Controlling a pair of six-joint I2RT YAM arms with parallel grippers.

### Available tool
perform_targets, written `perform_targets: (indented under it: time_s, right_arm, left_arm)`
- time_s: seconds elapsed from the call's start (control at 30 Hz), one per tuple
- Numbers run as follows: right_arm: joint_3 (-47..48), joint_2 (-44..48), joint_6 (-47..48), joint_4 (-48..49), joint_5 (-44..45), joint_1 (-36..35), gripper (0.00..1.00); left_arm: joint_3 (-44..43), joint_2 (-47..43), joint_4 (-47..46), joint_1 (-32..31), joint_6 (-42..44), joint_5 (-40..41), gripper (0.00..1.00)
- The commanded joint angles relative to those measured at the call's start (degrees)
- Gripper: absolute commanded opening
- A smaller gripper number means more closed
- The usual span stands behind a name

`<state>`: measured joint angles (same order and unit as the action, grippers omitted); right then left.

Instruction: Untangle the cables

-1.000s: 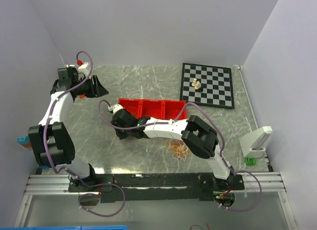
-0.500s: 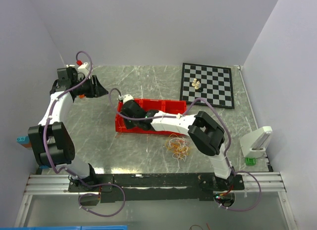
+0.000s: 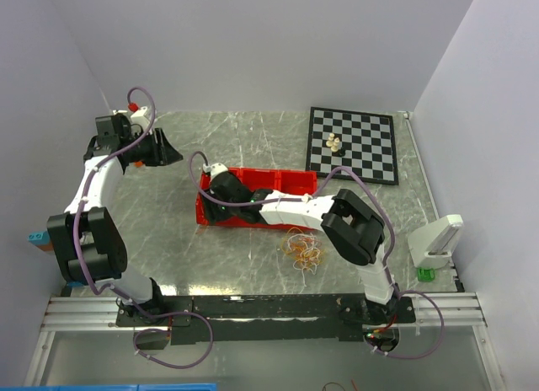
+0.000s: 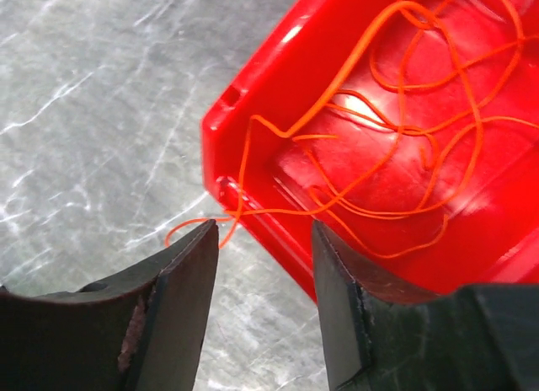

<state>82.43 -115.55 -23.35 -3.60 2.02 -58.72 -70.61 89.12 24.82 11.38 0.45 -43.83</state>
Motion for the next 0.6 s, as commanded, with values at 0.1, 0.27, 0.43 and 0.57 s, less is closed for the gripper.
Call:
perform_targets:
  time_s: [0.1,0.27,0.43,0.57]
  right_arm:
    - [1.4,0.9,0.1,3.2,-4.6,-0.4,0.51]
    - [4.0,-1.4,0.7,2.0,-4.3,-0.5,0.49]
    - [6.8,-3.6,1.1,1.0,-4.1,-0.4,0.45]
    - [8.1,-5.0,1.3,0.2,-4.0,-0.2,0.41]
  left_arm:
    - [-0.1,0.5,0.0,0.7,1.3,-2.0,0.47]
    - [-0.1,0.8,0.2,0.7,1.6,-1.8,0.47]
    - [-0.2,0.9,0.6,0.8,1.9,-1.4,0.47]
    - [-0.4,1.1,0.8,0.8,2.3,-1.3,0.47]
